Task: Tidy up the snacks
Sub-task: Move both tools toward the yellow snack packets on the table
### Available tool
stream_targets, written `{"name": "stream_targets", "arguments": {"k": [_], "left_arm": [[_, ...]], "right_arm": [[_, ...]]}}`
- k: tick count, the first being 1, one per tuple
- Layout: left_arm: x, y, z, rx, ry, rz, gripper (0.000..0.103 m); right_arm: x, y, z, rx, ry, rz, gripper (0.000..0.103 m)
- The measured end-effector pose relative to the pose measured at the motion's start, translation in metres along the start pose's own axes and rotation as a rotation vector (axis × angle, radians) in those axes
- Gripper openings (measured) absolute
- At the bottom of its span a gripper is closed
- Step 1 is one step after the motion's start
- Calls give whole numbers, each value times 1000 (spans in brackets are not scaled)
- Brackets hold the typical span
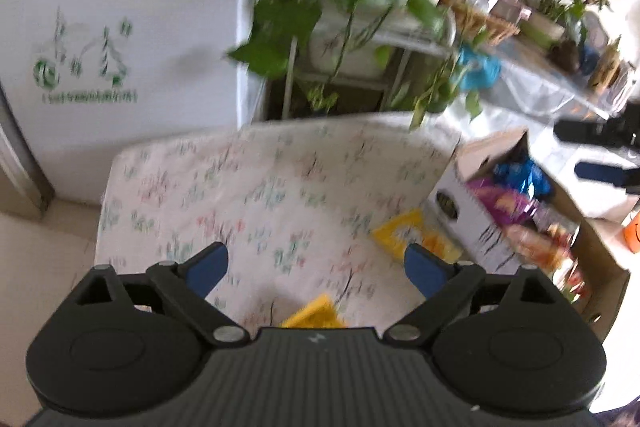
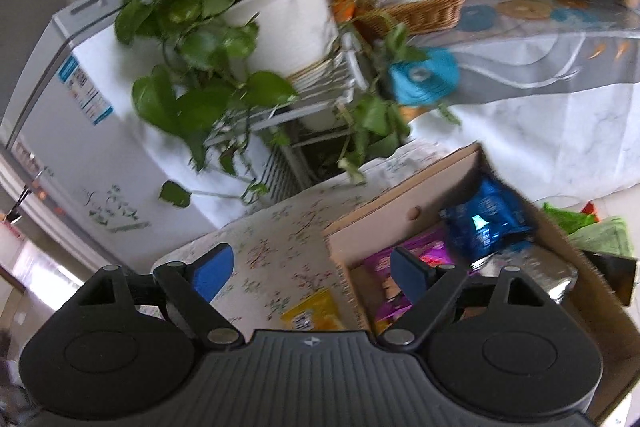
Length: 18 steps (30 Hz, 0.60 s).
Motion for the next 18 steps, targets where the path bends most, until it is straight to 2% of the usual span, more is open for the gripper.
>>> {"name": "stream_targets", "arguments": {"k": [9,14,18], "left_arm": [[-39,20,42,123,145,-50,95],[-49,20,49,133,159,-88,95],[-55,23,47,137,139,-135,95]], "right_arm": [[-34,30,15,-10,112,-99,90],[-57,39,22,-51,180,-109,90],[-73,42,29,-96,220,-92,91]]}}
Point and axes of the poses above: each gripper's, at about its wrist camera, not at the fingertips, and x roughly against the way its jaws point, y to its left, z to its underside, the point moved 7 cm from there along -x, roughly the way its jaws point, and after that the axes turned 9 degrees about x, right-handed, at the moved point
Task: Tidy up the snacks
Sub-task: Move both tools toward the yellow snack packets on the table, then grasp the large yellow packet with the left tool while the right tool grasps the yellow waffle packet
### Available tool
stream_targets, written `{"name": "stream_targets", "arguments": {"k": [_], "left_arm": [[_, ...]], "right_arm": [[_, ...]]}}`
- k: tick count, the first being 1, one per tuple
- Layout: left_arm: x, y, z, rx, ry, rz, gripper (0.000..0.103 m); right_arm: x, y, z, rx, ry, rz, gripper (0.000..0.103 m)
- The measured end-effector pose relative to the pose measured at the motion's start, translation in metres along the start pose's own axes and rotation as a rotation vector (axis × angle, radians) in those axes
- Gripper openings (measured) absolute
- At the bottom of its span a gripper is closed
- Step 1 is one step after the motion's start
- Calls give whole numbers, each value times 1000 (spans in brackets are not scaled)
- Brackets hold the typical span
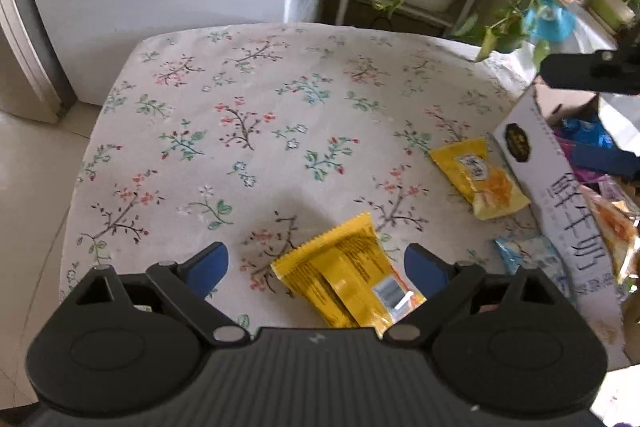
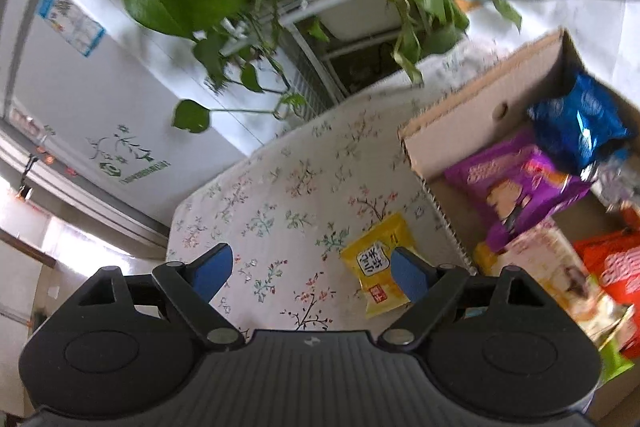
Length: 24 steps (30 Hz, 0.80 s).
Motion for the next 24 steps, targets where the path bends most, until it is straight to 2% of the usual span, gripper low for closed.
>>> {"name": "stream_targets", "arguments": {"k": [12,18,24], "left_arm": [[-19,-6,7,-65,-12,-66,97],[-24,10,16,-55,29,-90,97],[-19,26,18,-60,25,-96,97]], "right_arm": [[-40,-6,7,7,60,104,91],[-54,-8,9,2,64,116,92],[-64,-6,6,34,53,156,92]]}}
Point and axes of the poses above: each gripper's, at about its wrist camera, not at the fingertips, and x roughly against the way its jaws point, y to its left, z to its underside, the point moved 7 cm from there along -x, roughly the way its jaws point, and after that the axes turned 9 degrees about x, right-handed, at the moved point
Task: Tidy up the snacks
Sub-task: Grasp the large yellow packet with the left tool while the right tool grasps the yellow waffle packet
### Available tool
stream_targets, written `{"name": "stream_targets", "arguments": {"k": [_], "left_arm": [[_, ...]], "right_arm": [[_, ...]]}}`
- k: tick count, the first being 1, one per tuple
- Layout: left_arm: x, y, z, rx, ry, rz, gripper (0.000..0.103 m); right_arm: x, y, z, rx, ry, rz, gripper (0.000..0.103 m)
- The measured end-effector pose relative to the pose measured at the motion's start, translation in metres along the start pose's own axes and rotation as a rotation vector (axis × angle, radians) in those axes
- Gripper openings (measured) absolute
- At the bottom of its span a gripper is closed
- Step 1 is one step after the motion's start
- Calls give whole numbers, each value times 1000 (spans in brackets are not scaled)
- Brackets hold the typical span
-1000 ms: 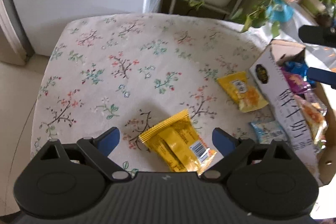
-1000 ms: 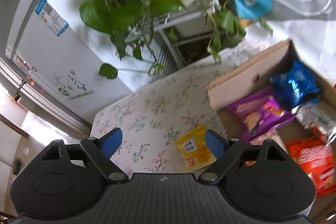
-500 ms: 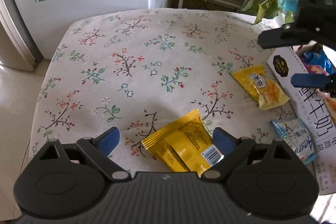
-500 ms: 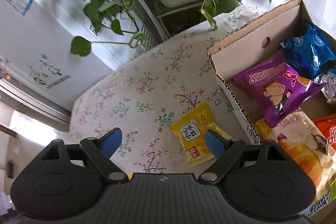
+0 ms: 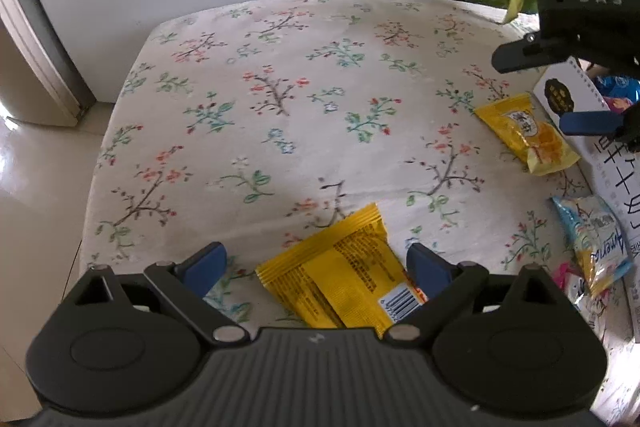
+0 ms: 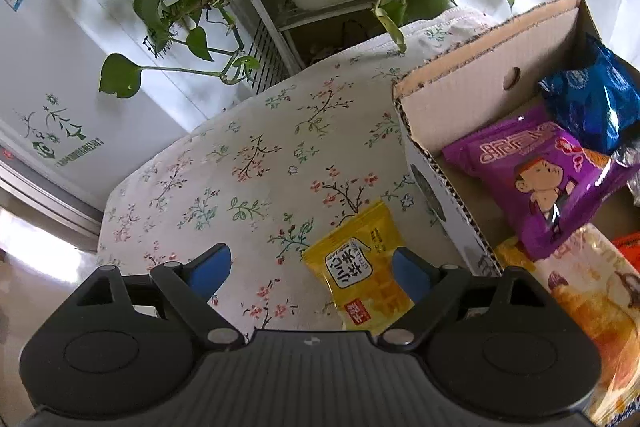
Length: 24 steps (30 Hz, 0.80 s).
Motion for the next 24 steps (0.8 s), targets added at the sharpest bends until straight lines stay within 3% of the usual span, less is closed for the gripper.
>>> {"name": "stream_targets", "arguments": {"k": [5,10,13,19,24], "left_arm": [[2,16,0,29,5,-11,97],[5,29,-4,66,-1,-11,96],[7,33,-5,83,-6,-13,96],[8,32,-1,94,13,3,96],[15,27,0,71,2,22,96]], "right_arm": [[-11,6,1,37,19,-1,93],[-16,14,9,-7,78,-86,95],[-10,20,5,-17,62,-141,95],[-11,12,2,92,3,61,95],[-24,19,10,99,50,20,100]]}}
Point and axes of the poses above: each gripper's, at about its wrist camera, not at the fingertips, and x roughly against the way its jaws point, y to its left, z to its underside, the point moved 7 cm from there along -x, roughly the way its jaws point, and after that the axes turned 9 degrees about x, right-handed, at the moved point
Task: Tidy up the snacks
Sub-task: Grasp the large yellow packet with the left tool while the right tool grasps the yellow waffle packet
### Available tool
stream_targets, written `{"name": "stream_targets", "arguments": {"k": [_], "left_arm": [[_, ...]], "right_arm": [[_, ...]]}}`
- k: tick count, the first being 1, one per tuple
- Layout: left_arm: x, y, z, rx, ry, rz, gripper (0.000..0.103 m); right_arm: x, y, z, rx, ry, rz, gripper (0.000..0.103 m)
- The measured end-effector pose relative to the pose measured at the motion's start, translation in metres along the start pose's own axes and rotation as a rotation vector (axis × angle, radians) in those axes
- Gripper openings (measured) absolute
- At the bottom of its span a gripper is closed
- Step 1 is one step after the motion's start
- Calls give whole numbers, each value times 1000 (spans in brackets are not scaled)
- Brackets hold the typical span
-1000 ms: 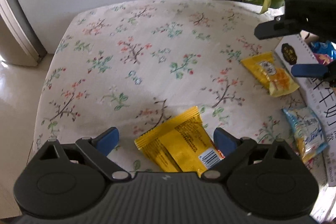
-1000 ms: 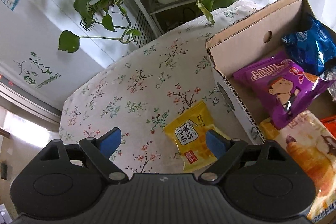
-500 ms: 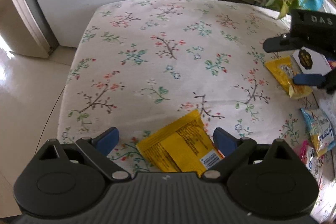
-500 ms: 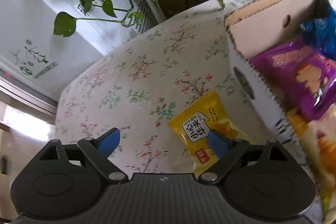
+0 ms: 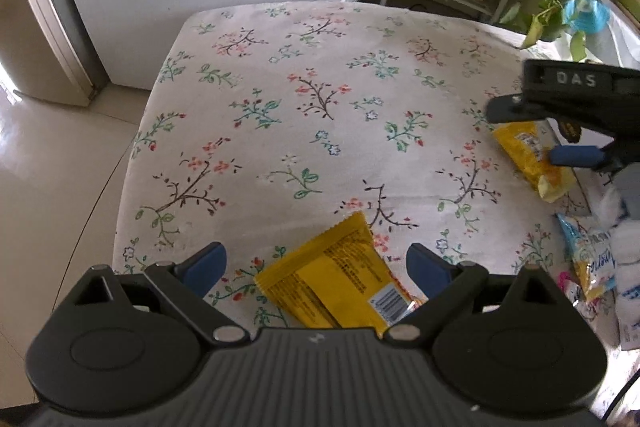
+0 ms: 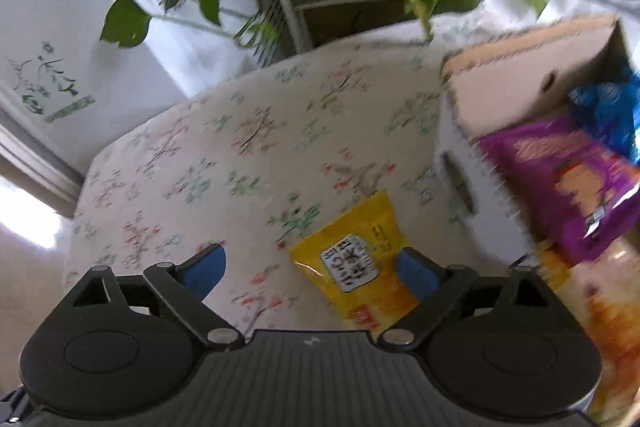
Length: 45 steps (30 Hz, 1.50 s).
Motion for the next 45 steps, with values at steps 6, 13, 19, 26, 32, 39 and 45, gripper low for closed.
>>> {"name": "stream_targets", "arguments": {"k": [6,13,19,26,32,39,45], "left_arm": [[4,7,2,20,13,-11,96],[6,14,7,80,59,4,96],[5,6,11,52,47,9,97],[-3,-5,12,8,56,3,96],[0,11,5,56,29,-6,96],[-3,0,7,52,39,28,97],[-10,-16,16,-111,-5,-47,102]], "right_arm": [[8,20,4,-25,47,-183,98],[5,11,-3,95,-1,-36,98],[-8,12,0,127,10,-40,98],[-16,31,16,247,74,-14,96],[-14,39,20,293,82,-14,85],[-16,39,22,338,64,66,83],[-16,38,23,375,50,100,74]]}}
Point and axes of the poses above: each gripper's, at about its wrist camera, not at the fingertips, and x roughly against the way its jaws point, y to its left, z to its underside, the point moved 7 cm from there along -x, roughly the way its jaws point, and after that the axes turned 9 degrees about x, right-handed, at the moved point
